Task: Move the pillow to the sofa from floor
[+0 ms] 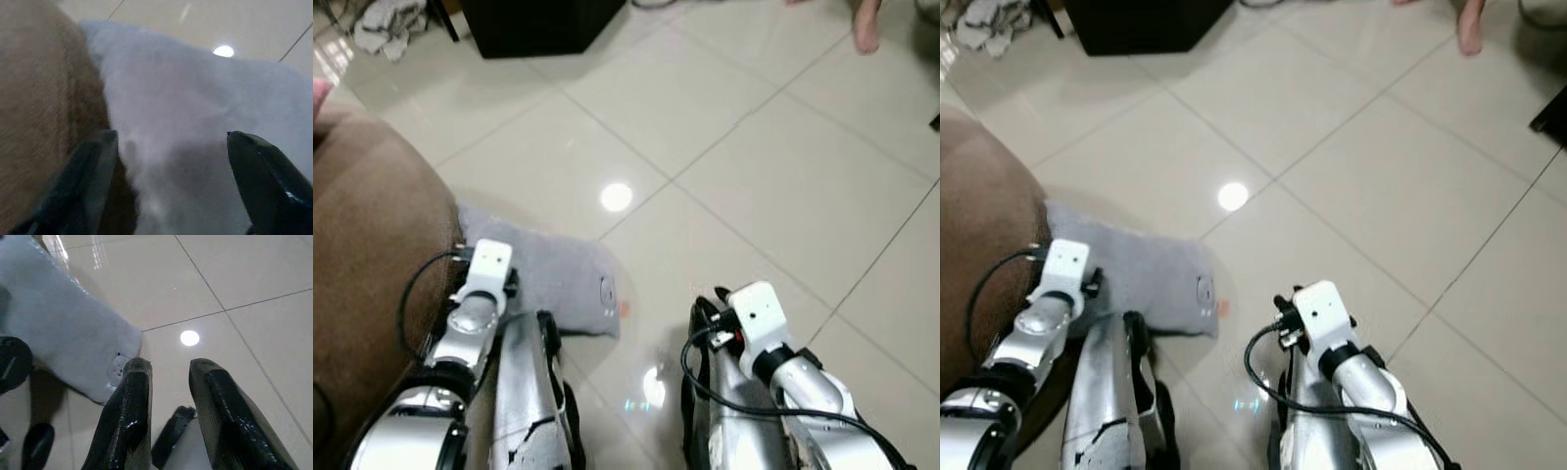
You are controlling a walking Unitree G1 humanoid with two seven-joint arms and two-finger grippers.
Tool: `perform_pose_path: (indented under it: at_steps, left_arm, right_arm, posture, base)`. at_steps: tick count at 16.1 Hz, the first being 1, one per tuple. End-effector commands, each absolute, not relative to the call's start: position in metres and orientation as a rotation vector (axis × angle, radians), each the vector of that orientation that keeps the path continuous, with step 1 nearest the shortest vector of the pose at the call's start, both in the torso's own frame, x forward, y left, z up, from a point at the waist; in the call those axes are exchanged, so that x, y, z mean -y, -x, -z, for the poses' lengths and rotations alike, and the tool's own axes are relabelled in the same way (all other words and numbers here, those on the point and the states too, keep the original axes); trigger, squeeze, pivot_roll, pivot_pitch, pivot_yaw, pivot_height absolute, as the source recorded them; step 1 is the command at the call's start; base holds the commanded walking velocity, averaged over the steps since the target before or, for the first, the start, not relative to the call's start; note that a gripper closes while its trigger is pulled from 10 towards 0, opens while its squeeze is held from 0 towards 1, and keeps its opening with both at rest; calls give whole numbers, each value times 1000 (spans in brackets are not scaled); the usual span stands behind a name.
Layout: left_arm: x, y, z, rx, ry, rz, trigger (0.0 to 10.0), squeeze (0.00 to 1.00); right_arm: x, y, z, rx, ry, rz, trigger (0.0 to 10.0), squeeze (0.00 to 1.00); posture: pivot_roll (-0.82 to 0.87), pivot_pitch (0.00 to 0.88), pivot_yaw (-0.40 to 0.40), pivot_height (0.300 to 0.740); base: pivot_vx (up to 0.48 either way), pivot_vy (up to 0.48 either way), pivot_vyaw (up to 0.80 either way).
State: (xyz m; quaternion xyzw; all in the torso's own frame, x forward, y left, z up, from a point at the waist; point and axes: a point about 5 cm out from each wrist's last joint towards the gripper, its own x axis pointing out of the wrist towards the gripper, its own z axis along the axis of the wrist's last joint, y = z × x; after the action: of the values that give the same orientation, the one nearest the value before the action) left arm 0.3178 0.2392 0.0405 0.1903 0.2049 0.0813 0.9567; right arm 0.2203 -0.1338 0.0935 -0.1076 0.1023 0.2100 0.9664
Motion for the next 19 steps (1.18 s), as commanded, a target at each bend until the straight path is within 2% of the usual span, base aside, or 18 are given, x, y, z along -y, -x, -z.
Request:
perform_pose_path:
  at_steps: [1, 6, 9, 11, 12, 13, 14, 19]
  left_arm:
    - [-249, -314, -39, -423, -419, -208, 10000, 1000]
    - [-241, -310, -27, -501, -383, -141, 10000, 1000]
    - [-241, -312, -28, -510, -430, -159, 10000, 1000]
    - [-245, -313, -31, -505, -488, -182, 10000, 224]
    - [-244, -314, -32, -504, -477, -206, 7294, 0]
    - [-244, -315, -32, -503, -472, -207, 7294, 0]
    - [-240, -317, -33, -500, -453, -201, 0, 0]
    - [-235, -319, -33, -492, -428, -184, 0, 0]
  right_arm:
    - [132, -217, -102, -171, 193, -441, 10000, 0]
    - [129, -212, -105, -183, 212, -474, 10000, 0]
    - [126, -209, -109, -178, 219, -489, 10000, 0]
    - [123, -206, -109, -178, 224, -504, 10000, 0]
    - [121, -202, -110, -182, 223, -525, 10000, 0]
    - [120, -201, -110, -183, 222, -531, 10000, 0]
    - [117, -199, -109, -190, 212, -558, 10000, 0]
    - [118, -195, -115, -165, 201, -585, 10000, 0]
  posture:
    - [-72, 363, 54, 496]
    - [-77, 401, 54, 496]
    - [-83, 421, 59, 496]
    - [-86, 421, 59, 496]
    - [-86, 423, 58, 496]
    - [-85, 423, 58, 496]
    - [-85, 427, 59, 496]
    - [-86, 429, 62, 496]
  base:
    - [0, 0, 0]
    - [0, 0, 0]
    - [0, 0, 0]
    - [0, 0, 0]
    - [0, 0, 0]
    - [0, 0, 0]
    - [0, 0, 0]
    - [0, 0, 0]
